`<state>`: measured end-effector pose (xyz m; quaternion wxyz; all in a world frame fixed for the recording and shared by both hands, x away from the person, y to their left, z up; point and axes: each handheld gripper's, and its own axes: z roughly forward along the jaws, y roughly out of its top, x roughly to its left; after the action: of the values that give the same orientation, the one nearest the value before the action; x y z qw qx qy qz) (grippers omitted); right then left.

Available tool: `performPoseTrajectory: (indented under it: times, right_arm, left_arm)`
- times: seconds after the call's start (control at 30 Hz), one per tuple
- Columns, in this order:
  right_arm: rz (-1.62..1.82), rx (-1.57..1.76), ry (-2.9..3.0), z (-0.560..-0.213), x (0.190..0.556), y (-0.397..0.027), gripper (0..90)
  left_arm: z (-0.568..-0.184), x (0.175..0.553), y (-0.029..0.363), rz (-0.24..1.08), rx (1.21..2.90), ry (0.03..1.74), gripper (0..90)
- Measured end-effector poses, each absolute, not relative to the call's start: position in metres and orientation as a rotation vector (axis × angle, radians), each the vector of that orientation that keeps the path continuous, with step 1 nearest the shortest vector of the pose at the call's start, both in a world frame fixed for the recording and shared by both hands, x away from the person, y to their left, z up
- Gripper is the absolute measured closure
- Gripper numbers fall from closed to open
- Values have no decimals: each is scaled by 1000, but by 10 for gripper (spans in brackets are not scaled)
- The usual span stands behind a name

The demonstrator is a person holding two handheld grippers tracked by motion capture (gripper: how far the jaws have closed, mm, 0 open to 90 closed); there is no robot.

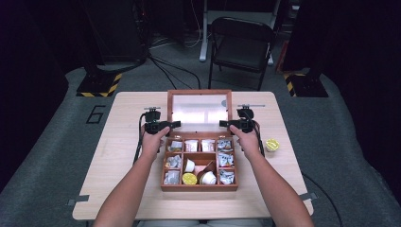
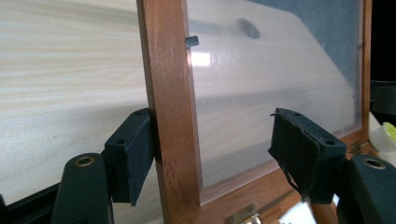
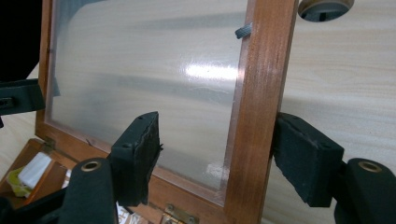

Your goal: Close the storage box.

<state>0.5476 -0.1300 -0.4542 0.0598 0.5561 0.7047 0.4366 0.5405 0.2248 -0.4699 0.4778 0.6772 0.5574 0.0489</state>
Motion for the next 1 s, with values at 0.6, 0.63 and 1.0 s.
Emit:
performPoseTrajectory:
  times: [0.6, 0.63, 1.0]
  right_arm:
    - [1371, 1511, 2134, -431, 513, -137, 384]
    - [1376, 1496, 2140, -428, 509, -139, 385]
    - [1394, 1434, 2096, -407, 487, -142, 390]
  left_arm:
    - [-431, 510, 231, 199, 1658, 1198, 327]
    - [-426, 507, 232, 211, 1649, 1183, 332]
    - [-409, 484, 230, 286, 1680, 1121, 348]
